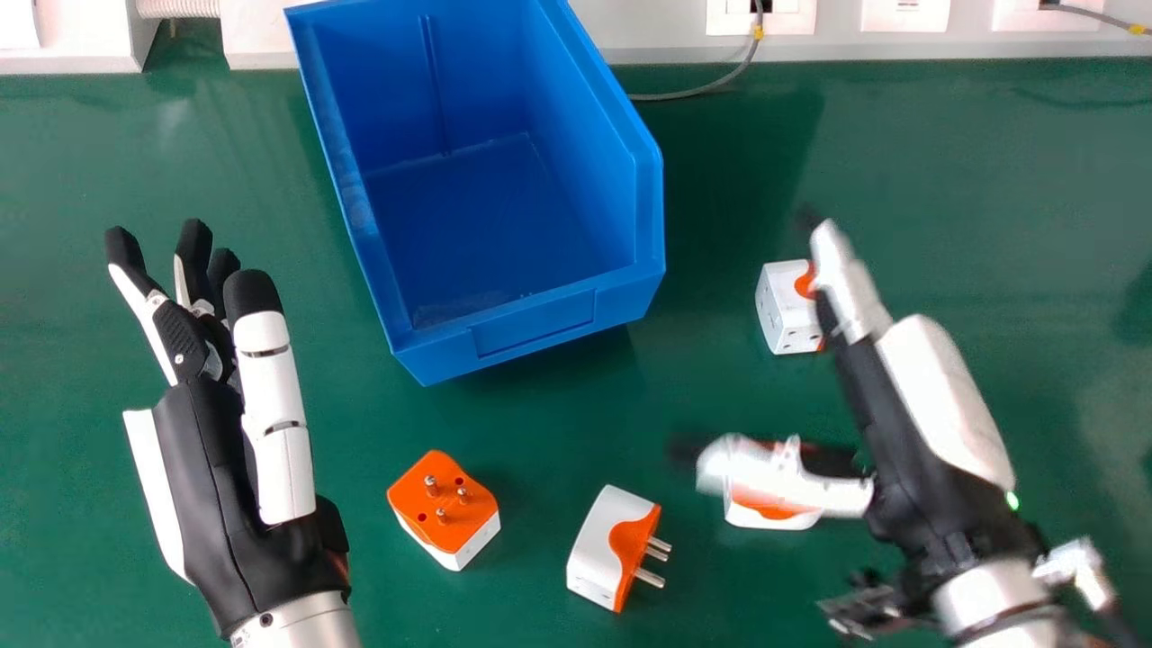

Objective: Pick all objects and put in blue box

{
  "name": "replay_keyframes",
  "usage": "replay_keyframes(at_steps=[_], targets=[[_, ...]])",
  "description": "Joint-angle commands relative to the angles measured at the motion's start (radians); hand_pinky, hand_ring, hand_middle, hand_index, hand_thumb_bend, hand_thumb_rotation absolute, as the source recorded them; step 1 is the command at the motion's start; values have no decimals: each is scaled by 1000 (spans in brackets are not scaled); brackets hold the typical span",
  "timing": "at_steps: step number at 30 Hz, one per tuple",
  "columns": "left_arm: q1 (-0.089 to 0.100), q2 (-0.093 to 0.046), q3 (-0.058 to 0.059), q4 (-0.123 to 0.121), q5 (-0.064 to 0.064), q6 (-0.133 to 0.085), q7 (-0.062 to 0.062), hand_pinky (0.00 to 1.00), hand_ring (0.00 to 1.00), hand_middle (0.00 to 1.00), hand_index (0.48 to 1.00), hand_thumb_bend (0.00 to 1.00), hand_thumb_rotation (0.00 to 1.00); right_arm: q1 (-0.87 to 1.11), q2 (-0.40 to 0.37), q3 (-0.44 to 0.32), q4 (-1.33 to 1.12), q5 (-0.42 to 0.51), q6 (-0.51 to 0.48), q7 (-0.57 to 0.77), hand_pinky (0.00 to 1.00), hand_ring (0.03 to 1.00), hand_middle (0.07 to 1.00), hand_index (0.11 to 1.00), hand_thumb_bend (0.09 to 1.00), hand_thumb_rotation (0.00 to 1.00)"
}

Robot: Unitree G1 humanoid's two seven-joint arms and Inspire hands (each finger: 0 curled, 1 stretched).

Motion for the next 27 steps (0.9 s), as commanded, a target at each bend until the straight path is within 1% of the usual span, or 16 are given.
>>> replay_keyframes(at_steps=[1,2,4,5,7,11,14,17,20,22,23,25,27], targets=[[5,-101,-21,-19,-2,-21,2,929,965,972,961,541,782,-46,-50,24,-72,-85,82,143,1000,1000,1000,1000,999,529],[6,-101,-21,-18,-1,-22,2,930,966,972,962,538,781,-61,-58,37,-80,-116,115,195,1000,1000,1000,1000,1000,509],[5,-102,-19,-20,9,-20,8,924,963,971,963,537,784,-86,-62,62,-90,-169,167,273,1000,1000,1000,1000,1000,472],[5,-102,-19,-21,12,-18,9,922,962,971,962,535,787,-96,-60,72,-93,-190,188,303,1000,1000,1000,1000,1000,455],[4,-100,-19,-21,11,-20,8,925,964,974,963,533,792,-112,-58,87,-96,-216,213,343,1000,1000,1000,1000,1000,425],[2,-98,-20,-21,8,-17,8,928,966,975,964,526,790,-131,-60,101,-93,-232,230,384,1000,1000,1000,1000,1000,419],[0,-98,-21,-24,9,-9,10,929,967,974,962,538,792,-141,-62,103,-84,-224,231,395,1000,1000,1000,1000,1000,413],[-5,-100,-20,-20,4,-13,10,928,966,972,959,544,784,-155,-61,105,-64,-216,232,396,1000,1000,1000,1000,1000,410],[-7,-102,-19,-20,12,-11,15,924,963,970,957,544,781,-173,-60,114,-32,-211,224,385,1000,1000,1000,1000,1000,410],[-9,-104,-19,-19,9,-13,16,921,961,969,955,541,780,-206,-54,139,31,-216,214,372,1000,1000,1000,1000,1000,404],[-10,-103,-20,-19,11,-13,16,923,961,969,957,537,775,-227,-50,156,78,-221,206,361,1000,1000,1000,999,1000,367],[-9,-102,-21,-19,13,-15,16,923,961,969,957,536,775,-260,-40,181,166,-221,191,328,1000,1000,1000,999,1000,362],[-7,-101,-23,-20,13,-17,15,926,965,974,963,528,783,-291,-31,201,261,-210,170,278,1000,1000,1000,936,981,252]])
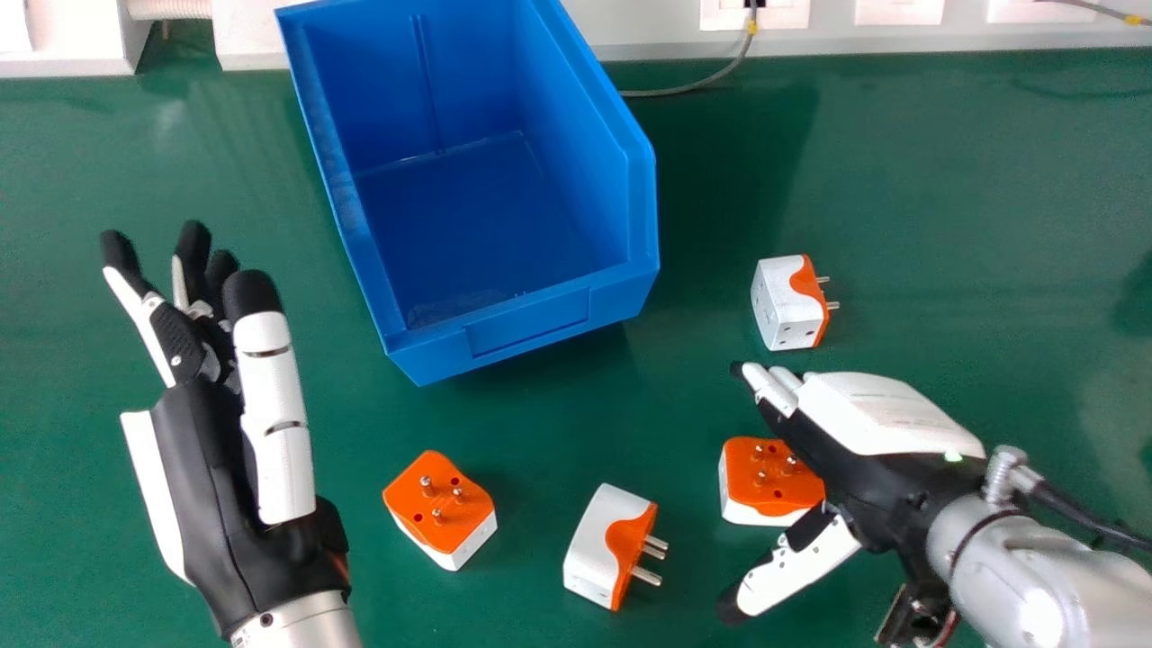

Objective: Pick all objects and put in blue box

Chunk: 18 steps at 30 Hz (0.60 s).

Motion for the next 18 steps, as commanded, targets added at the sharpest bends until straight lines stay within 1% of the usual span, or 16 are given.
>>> replay_keyframes(at_steps=[1,2,3,4,5,7,8,10,11,12,13,15,16,18], targets=[[-3,-100,-19,-21,10,-16,3,927,966,975,964,527,785,-42,9,18,79,4,-28,-54,1000,1000,1000,920,974,225],[-2,-101,-20,-23,10,-16,4,927,966,975,964,527,785,-54,11,23,120,11,-40,-79,1000,1000,1000,920,974,225],[-1,-101,-20,-22,10,-19,4,927,966,975,964,530,782,-65,12,29,160,17,-54,-105,948,995,996,884,944,160],[-1,-101,-20,-22,10,-20,3,927,966,975,964,530,782,-81,14,36,213,20,-69,-135,948,995,996,884,944,160],[0,-101,-20,-21,10,-22,4,928,966,975,964,527,782,-92,14,41,248,24,-81,-156,888,974,984,861,922,114],[-1,-102,-20,-19,12,-25,4,928,967,976,964,524,783,-117,14,55,324,25,-104,-199,831,955,974,841,903,73],[-1,-103,-21,-19,12,-26,5,929,967,976,964,522,784,-131,13,64,363,28,-114,-222,762,922,960,817,874,46],[0,-104,-23,-23,11,-21,6,928,967,976,964,522,784,-153,14,80,439,28,-134,-282,566,802,911,767,778,12],[1,-104,-25,-25,12,-20,6,930,968,977,965,525,784,-161,13,86,474,31,-151,-321,501,723,853,740,728,6],[1,-104,-25,-25,10,-21,5,932,969,978,966,525,783,-168,14,85,517,44,-181,-375,444,638,751,710,643,3],[2,-104,-26,-25,7,-22,4,932,969,978,966,525,783,-175,17,81,562,61,-211,-428,424,608,715,699,612,3],[2,-103,-26,-25,4,-23,2,934,970,978,967,529,776,-186,18,79,616,85,-246,-485,343,487,568,583,532,0],[2,-103,-26,-25,4,-23,2,935,970,978,967,530,774,-191,17,82,630,92,-254,-498,324,459,534,554,513,0],[-3,-105,-25,-26,1,-20,3,935,970,978,967,530,773,-185,7,82,633,113,-283,-537,317,448,521,543,506,0]])
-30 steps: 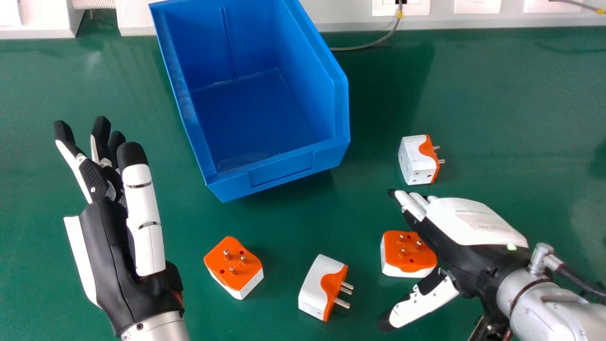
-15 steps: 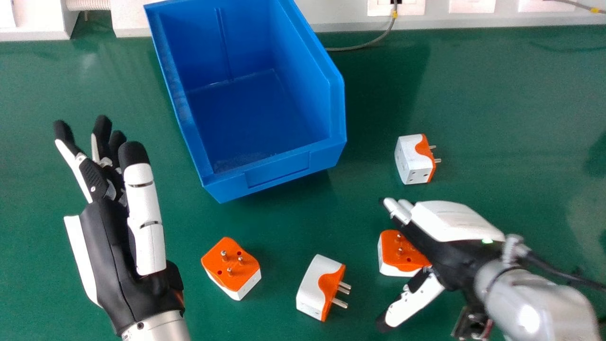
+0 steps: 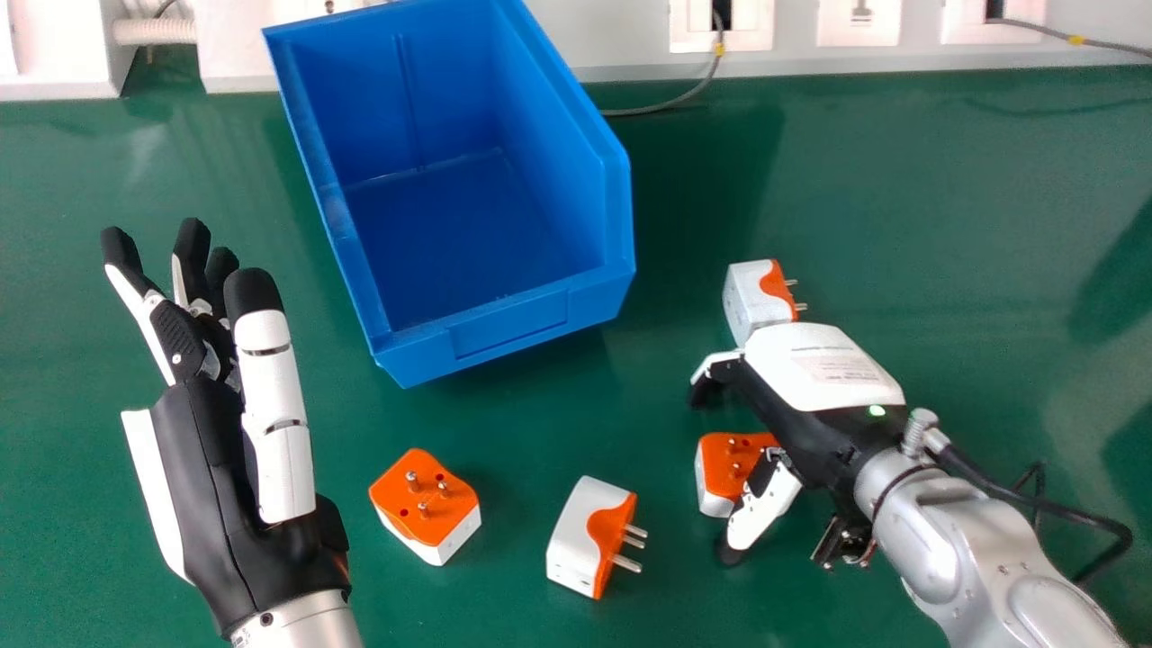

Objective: Pick all objects and put in blue box

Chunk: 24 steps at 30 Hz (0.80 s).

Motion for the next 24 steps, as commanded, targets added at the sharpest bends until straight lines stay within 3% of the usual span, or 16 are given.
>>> replay_keyframes(at_steps=[1,5,15,21,24], targets=[[-6,-106,-24,-25,2,-18,3,937,970,978,967,527,772,48,-21,17,76,-14,19,-14,320,441,517,535,502,0],[-17,-108,-24,-28,5,0,6,939,970,977,966,526,774,57,-34,13,55,16,-13,-38,328,431,507,527,497,0],[-37,-109,-21,-19,0,-1,6,938,972,978,968,525,778,79,-44,-4,-41,38,-51,-94,324,423,487,527,496,0],[-45,-105,-21,-16,-12,-1,0,953,982,984,978,535,770,153,-55,-88,-252,73,-72,-134,325,419,480,536,496,0],[-51,-104,-19,-13,-17,-2,-1,960,986,986,979,539,765,185,-55,-149,-351,106,-132,-193,323,411,493,519,496,0]])
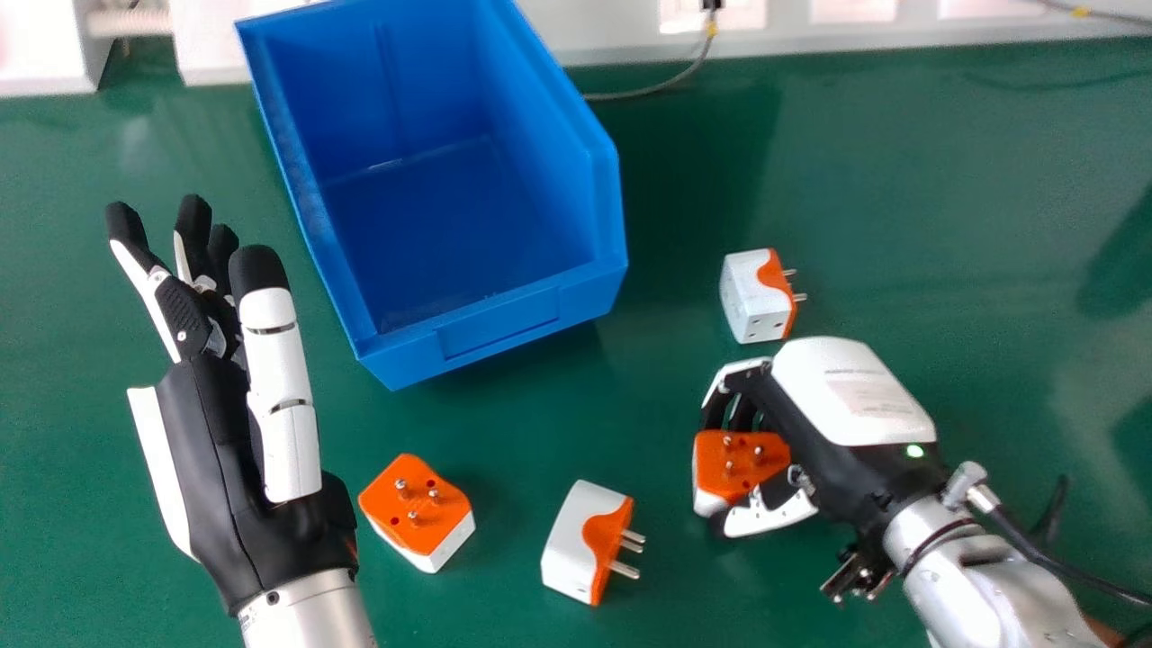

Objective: Pick all objects and put in blue box

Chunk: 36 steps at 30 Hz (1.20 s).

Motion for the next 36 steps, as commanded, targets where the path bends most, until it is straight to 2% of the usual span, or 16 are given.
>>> replay_keyframes(at_steps=[1,3,7,11,16,20,22,26,30,33,36], targets=[[-11,-102,-12,-10,-5,-8,-1,960,986,986,979,539,764,-1,-5,-61,-104,34,-46,-56,323,410,493,516,496,0],[-14,-104,-11,-10,-3,-6,3,962,987,987,980,539,764,13,-5,-99,-173,44,-57,-60,325,409,490,516,497,0],[-13,-99,-10,-12,11,-1,6,952,982,984,980,543,764,19,3,-157,-268,52,-95,-88,319,405,501,521,495,0],[-8,-97,-10,-21,5,2,2,953,981,984,981,542,773,9,26,-201,-333,61,-145,-121,306,405,511,521,493,0],[2,-94,-13,-28,6,6,0,954,981,985,981,541,775,-16,56,-220,-382,93,-185,-123,303,406,517,522,493,0],[6,-94,-10,-35,-3,12,0,955,983,985,980,535,778,-51,89,-201,-386,76,-221,-127,301,393,498,536,492,0],[6,-94,-8,-31,-7,11,-2,954,982,985,979,536,774,-80,117,-179,-387,68,-231,-121,303,395,499,534,493,0],[1,-99,-7,-28,-16,12,0,953,977,977,973,545,756,-195,170,-118,-361,0,-243,-118,305,401,501,524,494,0],[-6,-98,-1,-21,-11,8,0,950,976,976,972,547,743,-372,232,-37,-243,-42,-238,-91,309,407,501,509,496,0],[-13,-96,3,-11,-7,-3,-3,951,979,980,976,534,747,-484,270,1,-115,-27,-250,-79,318,414,486,526,496,0],[-21,-98,6,0,-3,-9,-1,951,980,981,976,528,753,-637,310,47,121,-67,-273,-140,320,415,478,547,493,0]])
